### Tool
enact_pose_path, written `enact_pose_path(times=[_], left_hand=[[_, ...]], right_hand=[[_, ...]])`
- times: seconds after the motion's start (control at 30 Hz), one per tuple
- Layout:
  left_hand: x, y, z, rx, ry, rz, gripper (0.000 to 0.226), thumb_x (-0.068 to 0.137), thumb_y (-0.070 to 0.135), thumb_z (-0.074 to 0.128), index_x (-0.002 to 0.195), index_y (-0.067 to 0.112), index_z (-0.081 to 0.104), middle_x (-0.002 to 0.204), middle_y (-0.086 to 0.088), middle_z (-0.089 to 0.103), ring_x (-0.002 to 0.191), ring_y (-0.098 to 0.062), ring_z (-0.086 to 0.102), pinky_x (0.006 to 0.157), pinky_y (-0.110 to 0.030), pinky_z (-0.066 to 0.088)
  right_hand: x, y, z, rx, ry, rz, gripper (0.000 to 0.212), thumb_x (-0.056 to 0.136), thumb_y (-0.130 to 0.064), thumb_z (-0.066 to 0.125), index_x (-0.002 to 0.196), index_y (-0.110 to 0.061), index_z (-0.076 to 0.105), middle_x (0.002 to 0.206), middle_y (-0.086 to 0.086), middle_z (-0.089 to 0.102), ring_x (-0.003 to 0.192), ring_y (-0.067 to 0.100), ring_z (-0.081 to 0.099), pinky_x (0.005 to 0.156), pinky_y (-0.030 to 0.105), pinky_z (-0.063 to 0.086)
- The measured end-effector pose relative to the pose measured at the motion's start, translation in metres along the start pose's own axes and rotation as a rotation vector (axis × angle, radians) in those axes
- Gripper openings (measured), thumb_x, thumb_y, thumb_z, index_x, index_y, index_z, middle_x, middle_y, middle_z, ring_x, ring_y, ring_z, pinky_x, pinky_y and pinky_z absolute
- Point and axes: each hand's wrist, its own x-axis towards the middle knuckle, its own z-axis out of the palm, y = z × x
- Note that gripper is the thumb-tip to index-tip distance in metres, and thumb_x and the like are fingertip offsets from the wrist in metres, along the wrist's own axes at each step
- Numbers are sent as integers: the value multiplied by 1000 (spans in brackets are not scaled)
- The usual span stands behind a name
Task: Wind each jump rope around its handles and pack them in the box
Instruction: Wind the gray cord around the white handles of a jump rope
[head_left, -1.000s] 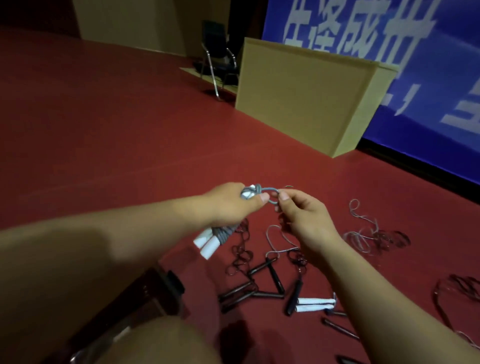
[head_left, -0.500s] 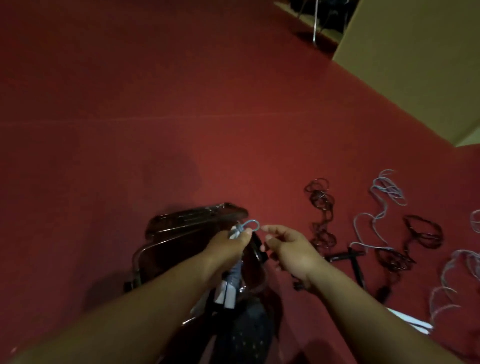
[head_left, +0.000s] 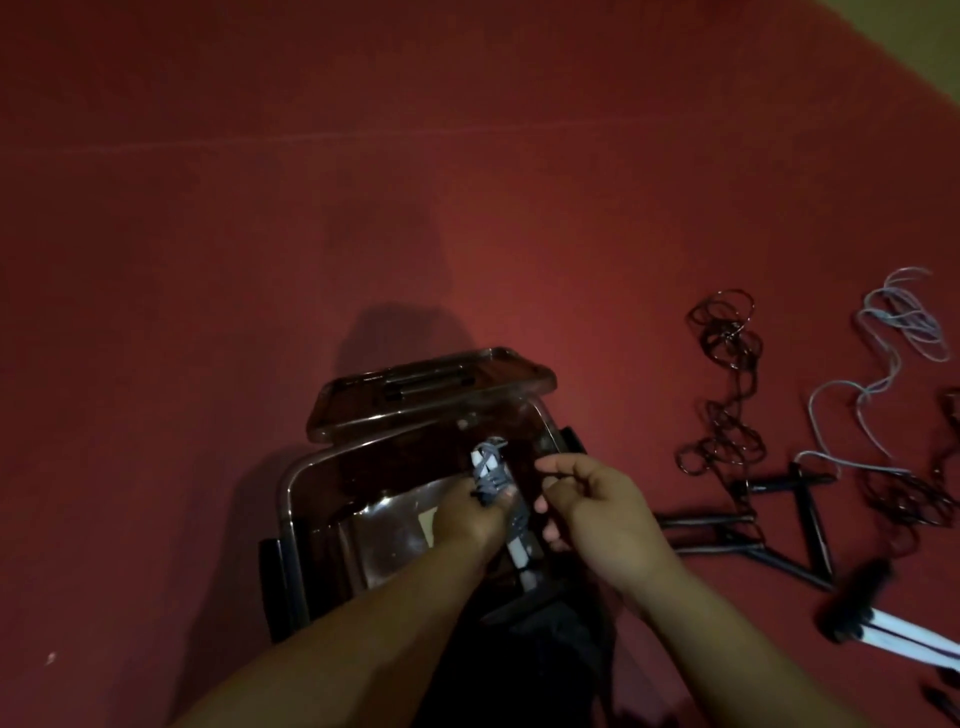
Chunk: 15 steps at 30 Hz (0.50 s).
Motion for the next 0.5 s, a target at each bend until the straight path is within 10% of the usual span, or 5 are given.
enact_pose_path(times=[0.2,0.5], left_hand=[[-1,-4,-24,249,174,67,68,69,65,73,108,12,58,104,4,66,95,-21,64,75,-26,45],[-80,78,5,213,-16,662,32,74,50,78,74,25,58,70,6,59,63,-10,55,64,-26,45]], right_hand=[[-2,1,-7,114,31,26,17,98,-5,51,103,-13,64,67,2,64,46,13,53,45,23,47],[-56,4,-98,125,323,-27,7,92,-7,62,96,-4,66,65,4,61,51,13,52,48,20,44]])
